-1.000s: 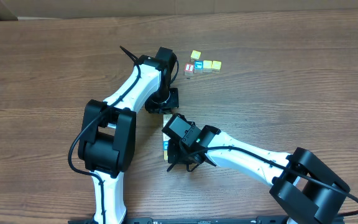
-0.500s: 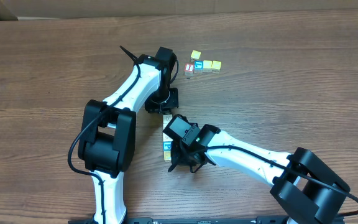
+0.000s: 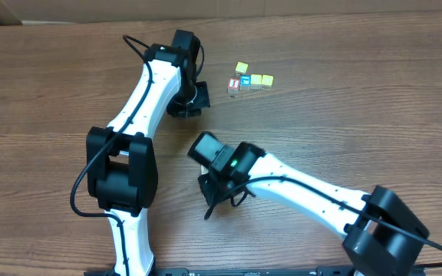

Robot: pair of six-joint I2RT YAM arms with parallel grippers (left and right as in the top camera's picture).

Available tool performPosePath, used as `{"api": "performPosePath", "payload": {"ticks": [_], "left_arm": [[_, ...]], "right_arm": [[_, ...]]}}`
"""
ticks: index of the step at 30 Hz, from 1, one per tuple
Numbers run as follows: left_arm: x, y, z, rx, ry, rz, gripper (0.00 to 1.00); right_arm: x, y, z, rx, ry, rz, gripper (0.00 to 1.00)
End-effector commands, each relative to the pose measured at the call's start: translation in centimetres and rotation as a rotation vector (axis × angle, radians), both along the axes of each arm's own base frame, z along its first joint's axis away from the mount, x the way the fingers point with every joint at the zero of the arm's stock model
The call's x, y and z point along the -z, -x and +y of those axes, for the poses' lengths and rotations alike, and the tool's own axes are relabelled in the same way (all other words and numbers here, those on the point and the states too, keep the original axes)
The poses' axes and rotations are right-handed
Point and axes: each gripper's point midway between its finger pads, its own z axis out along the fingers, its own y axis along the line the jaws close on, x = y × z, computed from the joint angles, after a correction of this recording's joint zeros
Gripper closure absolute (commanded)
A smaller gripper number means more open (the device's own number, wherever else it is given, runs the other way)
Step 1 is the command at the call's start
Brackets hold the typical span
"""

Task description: Flip 5 blocks

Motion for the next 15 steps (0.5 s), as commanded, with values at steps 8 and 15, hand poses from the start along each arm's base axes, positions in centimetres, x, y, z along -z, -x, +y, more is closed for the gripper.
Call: {"api": "performPosePath", "payload": {"ticks": [8,15], "left_arm": [[0.9,1.2,-3.4,0.081,-0.042,-0.001,0.96],[4.2,2.5,-3.3,0.085,-0.056,0.096,0.96]], "right_arm": [[3.7,3.5,2.2,-0.108,0.083,0.003,0.96],[3.7,3.3,2.4,-0.175,0.07,-0.022,0.96]]}}
